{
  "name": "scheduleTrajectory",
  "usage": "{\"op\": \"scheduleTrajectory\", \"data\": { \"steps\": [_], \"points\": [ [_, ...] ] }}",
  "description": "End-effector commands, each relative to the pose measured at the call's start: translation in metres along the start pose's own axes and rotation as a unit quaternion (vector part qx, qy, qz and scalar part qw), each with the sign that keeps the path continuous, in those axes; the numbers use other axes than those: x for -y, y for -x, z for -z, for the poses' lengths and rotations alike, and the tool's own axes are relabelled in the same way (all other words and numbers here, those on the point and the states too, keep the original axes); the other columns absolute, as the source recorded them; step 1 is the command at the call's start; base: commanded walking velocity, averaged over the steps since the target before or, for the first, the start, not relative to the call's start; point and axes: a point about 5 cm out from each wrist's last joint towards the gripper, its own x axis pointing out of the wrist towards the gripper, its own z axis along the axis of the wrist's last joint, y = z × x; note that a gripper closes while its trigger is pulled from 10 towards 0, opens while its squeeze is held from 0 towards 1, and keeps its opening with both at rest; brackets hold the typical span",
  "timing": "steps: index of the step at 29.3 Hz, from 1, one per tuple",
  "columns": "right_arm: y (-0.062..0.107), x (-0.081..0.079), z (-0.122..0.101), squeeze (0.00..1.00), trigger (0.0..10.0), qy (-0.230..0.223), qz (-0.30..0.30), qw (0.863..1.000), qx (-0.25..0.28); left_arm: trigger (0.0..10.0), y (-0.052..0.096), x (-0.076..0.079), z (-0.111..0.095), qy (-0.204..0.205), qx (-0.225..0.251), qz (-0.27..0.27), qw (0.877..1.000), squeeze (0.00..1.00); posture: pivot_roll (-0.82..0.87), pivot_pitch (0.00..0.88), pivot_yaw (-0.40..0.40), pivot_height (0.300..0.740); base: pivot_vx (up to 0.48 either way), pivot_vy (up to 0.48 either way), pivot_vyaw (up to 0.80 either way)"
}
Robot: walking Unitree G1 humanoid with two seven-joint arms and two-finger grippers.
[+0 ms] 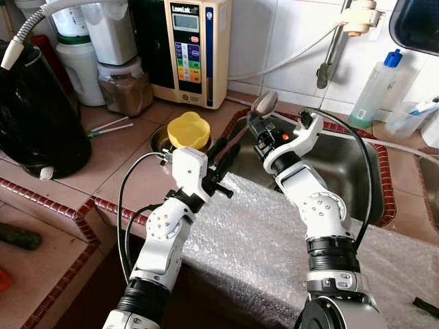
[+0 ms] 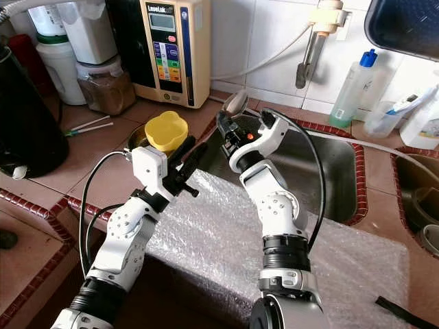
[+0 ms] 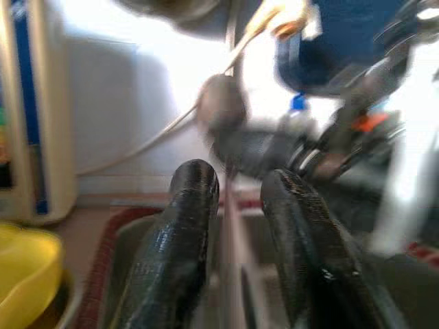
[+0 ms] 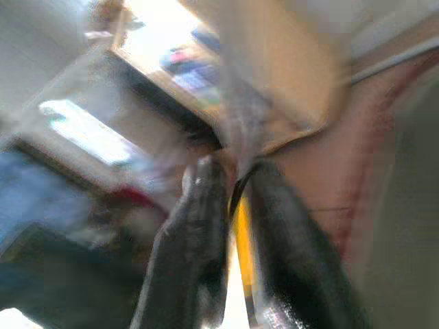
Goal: Kitchen organization
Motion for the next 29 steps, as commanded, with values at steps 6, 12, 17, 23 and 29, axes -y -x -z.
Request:
{"op": "scheduleTrajectory", "data": {
  "steps": [6, 12, 17, 23, 29],
  "points": [
    [0.001, 0.011, -0.013, 0.00, 0.0, 0.017, 0.038, 0.999, 0.028, 10.0, -0.004, 0.002, -0.006, -0.001, 0.013, 0.011, 1.000, 1.00, -0.01, 0.000, -0.002, 0.740, 0.000, 0.000, 0.00],
    [-0.003, 0.015, -0.023, 0.00, 0.0, 0.039, 0.054, 0.997, 0.048, 10.0, -0.003, 0.002, -0.005, -0.002, 0.009, 0.012, 1.000, 1.00, -0.01, 0.000, 0.000, 0.740, 0.000, 0.000, 0.00],
    [-0.005, 0.023, -0.029, 0.00, 0.0, 0.111, 0.065, 0.991, 0.045, 10.0, -0.001, 0.001, 0.000, 0.005, -0.015, 0.017, 1.000, 1.00, -0.01, 0.000, -0.002, 0.740, 0.000, 0.000, 0.00],
    [-0.009, 0.039, -0.035, 0.00, 0.0, 0.330, 0.077, 0.941, -0.002, 10.0, 0.001, 0.003, 0.002, 0.021, -0.034, 0.041, 0.998, 1.00, 0.01, 0.000, -0.008, 0.740, 0.000, 0.000, 0.00],
    [-0.004, 0.064, -0.036, 0.00, 0.0, 0.419, 0.120, 0.899, -0.045, 10.0, 0.001, 0.002, 0.002, 0.026, -0.050, 0.049, 0.997, 1.00, 0.02, 0.000, -0.006, 0.740, 0.000, 0.000, 0.00]
  ]
}}
